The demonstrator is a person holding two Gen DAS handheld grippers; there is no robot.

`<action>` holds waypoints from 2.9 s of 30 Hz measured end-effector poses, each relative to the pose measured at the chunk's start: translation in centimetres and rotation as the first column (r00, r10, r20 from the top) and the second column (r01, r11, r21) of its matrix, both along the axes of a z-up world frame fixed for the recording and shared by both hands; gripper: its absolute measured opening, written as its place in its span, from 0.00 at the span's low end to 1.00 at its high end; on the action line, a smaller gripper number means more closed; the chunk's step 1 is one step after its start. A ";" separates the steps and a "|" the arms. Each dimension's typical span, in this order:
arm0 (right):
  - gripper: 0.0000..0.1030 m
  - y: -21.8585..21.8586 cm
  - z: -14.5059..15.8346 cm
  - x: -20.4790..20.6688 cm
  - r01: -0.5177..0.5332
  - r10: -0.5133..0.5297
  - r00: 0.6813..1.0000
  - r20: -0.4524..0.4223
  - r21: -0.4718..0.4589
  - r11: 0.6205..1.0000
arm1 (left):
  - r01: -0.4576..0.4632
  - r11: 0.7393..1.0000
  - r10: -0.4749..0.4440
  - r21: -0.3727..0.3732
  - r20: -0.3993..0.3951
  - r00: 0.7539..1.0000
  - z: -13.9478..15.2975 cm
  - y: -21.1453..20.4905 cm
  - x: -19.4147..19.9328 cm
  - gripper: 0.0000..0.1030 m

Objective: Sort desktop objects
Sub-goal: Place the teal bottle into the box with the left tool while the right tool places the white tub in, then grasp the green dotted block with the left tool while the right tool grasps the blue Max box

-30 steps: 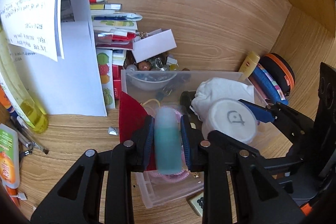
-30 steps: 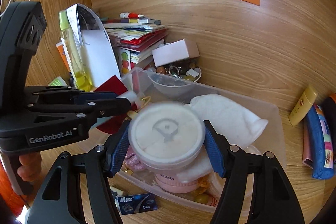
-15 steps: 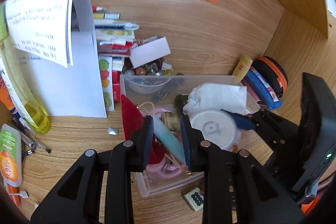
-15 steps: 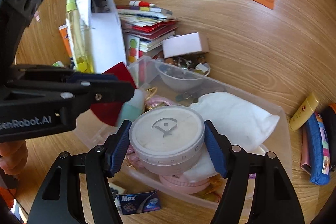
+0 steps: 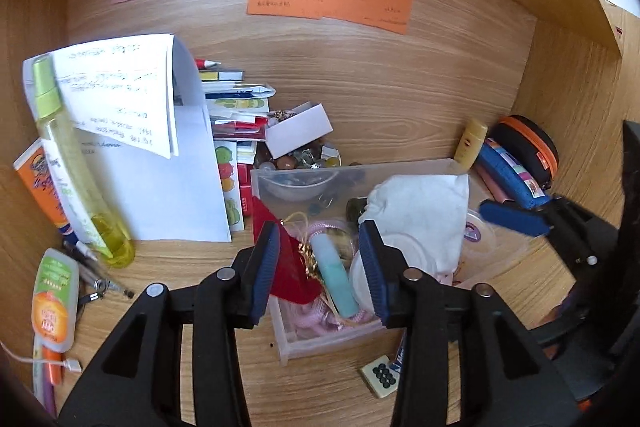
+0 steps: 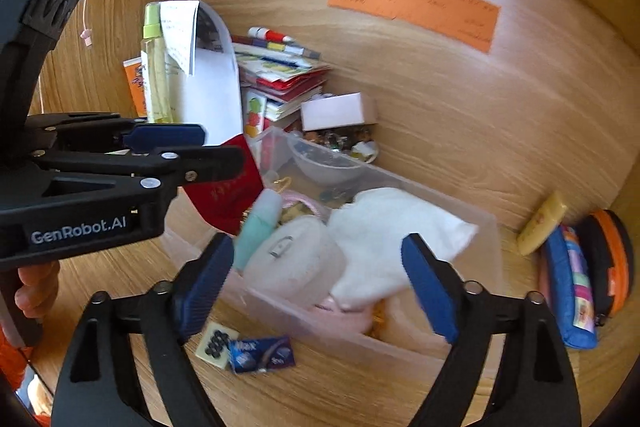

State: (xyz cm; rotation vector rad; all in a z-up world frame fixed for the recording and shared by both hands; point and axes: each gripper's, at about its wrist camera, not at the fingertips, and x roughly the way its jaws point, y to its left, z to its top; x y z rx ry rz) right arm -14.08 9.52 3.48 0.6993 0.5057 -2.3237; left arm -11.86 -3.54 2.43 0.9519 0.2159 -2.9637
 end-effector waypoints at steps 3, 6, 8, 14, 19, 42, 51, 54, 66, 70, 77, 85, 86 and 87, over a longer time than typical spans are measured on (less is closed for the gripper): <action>0.82 1.0 0.4 0.6 0.009 -0.009 1.000 -0.008 -0.003 1.000 | -0.005 1.000 0.005 0.009 0.005 1.000 0.0 0.1 0.7 0.46; 0.83 1.7 0.6 1.0 0.012 -0.012 1.000 0.001 -0.008 1.000 | -0.019 1.000 0.019 -0.010 -0.004 1.000 0.1 0.2 1.8 0.57; 0.83 2.4 0.5 1.3 0.019 -0.019 1.000 0.006 -0.009 1.000 | -0.021 0.999 0.021 -0.028 -0.006 1.000 0.2 0.5 2.5 0.58; 0.83 4.1 -0.2 1.9 0.030 -0.030 0.999 0.043 -0.007 1.000 | -0.011 0.996 0.010 -0.085 -0.005 1.000 0.2 1.3 4.4 0.70; 0.83 4.8 -1.3 2.1 0.030 -0.031 0.996 0.078 0.013 0.999 | 0.003 0.995 0.000 -0.101 0.029 1.000 -0.8 1.4 5.2 0.71; 0.61 2.3 -7.2 -0.7 -0.035 0.046 0.906 0.421 -0.036 0.999 | 0.006 0.996 0.011 -0.091 0.178 0.984 -6.5 0.5 7.6 0.71; 0.43 0.7 -7.5 -0.3 -0.063 0.052 0.930 0.364 0.020 0.998 | 0.052 0.993 -0.030 -0.101 0.205 0.978 -7.4 1.7 7.0 0.71; 0.38 0.6 -7.5 0.0 -0.069 0.054 0.938 0.342 0.032 0.997 | 0.074 0.991 -0.049 -0.109 0.218 0.975 -7.6 2.4 6.4 0.71; 0.41 2.8 -7.1 0.2 -0.067 0.054 0.933 0.357 0.024 0.997 | 0.120 0.988 -0.090 -0.100 0.266 0.960 -8.5 4.8 3.9 0.71; 0.41 3.2 -7.4 -0.4 -0.048 0.033 0.932 0.361 0.032 0.998 | 0.121 0.987 -0.088 -0.105 0.273 0.958 -8.6 5.2 3.4 0.71; 0.54 4.7 -7.5 0.1 -0.052 0.035 0.930 0.367 0.038 0.998 | 0.151 0.985 -0.122 -0.083 0.284 0.951 -8.8 5.6 2.0 0.59; 0.56 2.6 -8.0 1.2 -0.102 0.074 0.931 0.358 0.062 0.993 | 0.164 0.985 -0.142 -0.057 0.284 0.948 -9.2 4.9 2.3 0.49; 0.56 2.3 -8.0 1.3 -0.104 0.075 0.935 0.348 0.067 0.992 | 0.165 0.985 -0.142 -0.058 0.285 0.948 -9.3 4.8 2.3 0.40; 0.56 1.9 -8.1 1.4 -0.109 0.078 0.938 0.338 0.074 0.991 | 0.164 0.985 -0.140 -0.060 0.290 0.947 -9.4 4.6 2.2 0.33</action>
